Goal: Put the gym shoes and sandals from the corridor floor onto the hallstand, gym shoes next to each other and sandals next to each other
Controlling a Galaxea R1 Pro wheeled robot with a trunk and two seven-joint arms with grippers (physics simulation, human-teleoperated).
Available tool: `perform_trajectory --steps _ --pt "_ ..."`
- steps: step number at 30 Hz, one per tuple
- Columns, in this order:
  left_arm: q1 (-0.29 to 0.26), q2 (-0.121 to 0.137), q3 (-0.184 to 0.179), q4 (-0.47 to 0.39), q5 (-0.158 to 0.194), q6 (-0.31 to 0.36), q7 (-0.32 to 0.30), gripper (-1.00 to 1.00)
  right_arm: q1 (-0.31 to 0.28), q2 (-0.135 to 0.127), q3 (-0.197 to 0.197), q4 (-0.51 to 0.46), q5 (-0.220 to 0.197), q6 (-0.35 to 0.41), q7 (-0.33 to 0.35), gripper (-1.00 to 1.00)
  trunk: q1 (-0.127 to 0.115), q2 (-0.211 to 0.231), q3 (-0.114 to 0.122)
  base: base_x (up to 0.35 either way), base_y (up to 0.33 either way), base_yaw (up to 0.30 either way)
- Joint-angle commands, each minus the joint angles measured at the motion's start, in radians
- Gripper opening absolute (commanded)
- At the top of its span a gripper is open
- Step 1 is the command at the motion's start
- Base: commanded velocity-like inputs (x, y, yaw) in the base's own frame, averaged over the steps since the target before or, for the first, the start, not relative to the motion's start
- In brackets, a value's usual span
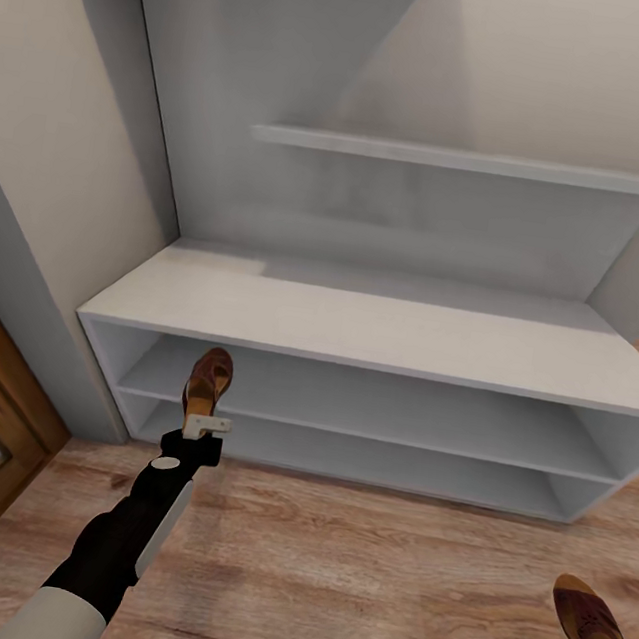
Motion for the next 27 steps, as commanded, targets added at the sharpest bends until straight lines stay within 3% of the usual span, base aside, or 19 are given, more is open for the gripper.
perform_trajectory --steps 1,27 --pt "0.0 0.0 0.0 -0.001 -0.002 0.0 -0.002 -1.0 0.0 0.0 -0.001 0.0 -0.002 -0.001 0.0 -1.0 0.0 0.0 0.0 0.096 0.023 0.0" --pt "0.0 0.0 0.001 0.001 -0.001 0.0 -0.002 -1.0 0.0 0.0 -0.001 0.0 -0.002 -0.001 0.0 -1.0 0.0 0.0 0.0 0.051 0.002 0.0"
